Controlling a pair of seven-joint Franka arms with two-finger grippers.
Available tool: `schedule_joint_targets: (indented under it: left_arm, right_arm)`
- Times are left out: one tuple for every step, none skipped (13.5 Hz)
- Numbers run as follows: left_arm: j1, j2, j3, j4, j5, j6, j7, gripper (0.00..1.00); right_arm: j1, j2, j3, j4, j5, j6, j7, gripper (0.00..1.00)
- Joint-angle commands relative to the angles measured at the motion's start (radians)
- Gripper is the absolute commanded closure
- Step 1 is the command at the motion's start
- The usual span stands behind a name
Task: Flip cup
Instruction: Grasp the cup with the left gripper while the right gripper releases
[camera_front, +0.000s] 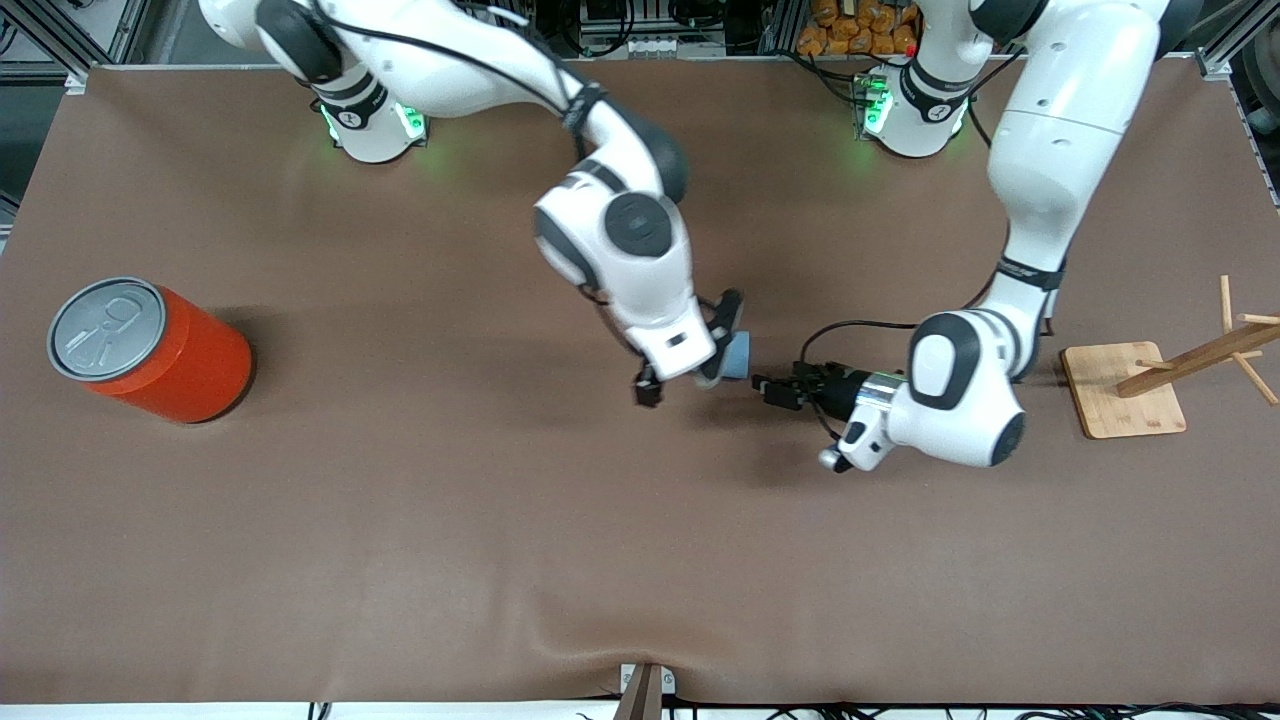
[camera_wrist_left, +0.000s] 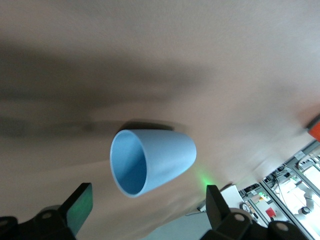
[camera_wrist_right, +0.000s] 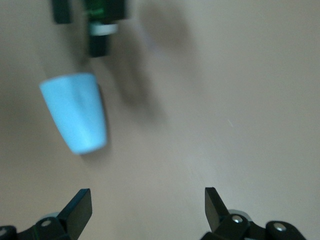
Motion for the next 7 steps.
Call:
schedule_joint_targets:
  left_arm:
    - [-0.039, 0.024, 0.007, -0.008, -0.018, 0.029, -0.032, 0.0]
    - [-0.057, 0.029, 0.007, -0.017, -0.018, 0.041, -0.041, 0.0]
    - [-0.071, 0.032, 0.007, -0.033, -0.018, 0.057, -0.044, 0.0]
    - [-0.085, 0.032, 0.005, -0.044, -0.018, 0.072, -0.046, 0.0]
    - [-0.1, 0.032, 0.007, -0.051, -0.019, 0.087, -0.048, 0.0]
    - [-0.111, 0.033, 0.005, -0.051, -0.019, 0.104, -0.058, 0.0]
    - [-0.12, 0.036, 0.005, -0.051, -0.019, 0.125, -0.067, 0.0]
  right_arm:
    - [-0.15, -0.093, 0.022, -0.022, 0.064, -0.132, -0.023, 0.0]
    - [-0.202, -0.114, 0.022, -0.022, 0.068, -0.169, -0.032, 0.0]
    - [-0.245, -0.134, 0.022, -0.022, 0.081, -0.209, -0.046, 0.0]
    - [-0.274, -0.15, 0.018, -0.022, 0.1, -0.241, -0.06, 0.0]
    - [-0.312, -0.154, 0.019, -0.022, 0.116, -0.261, -0.077, 0.0]
    - [-0.343, -0.156, 0.019, -0.022, 0.13, -0.275, -0.107, 0.0]
    - [-0.36, -0.156, 0.018, -0.022, 0.148, -0.289, -0.15, 0.0]
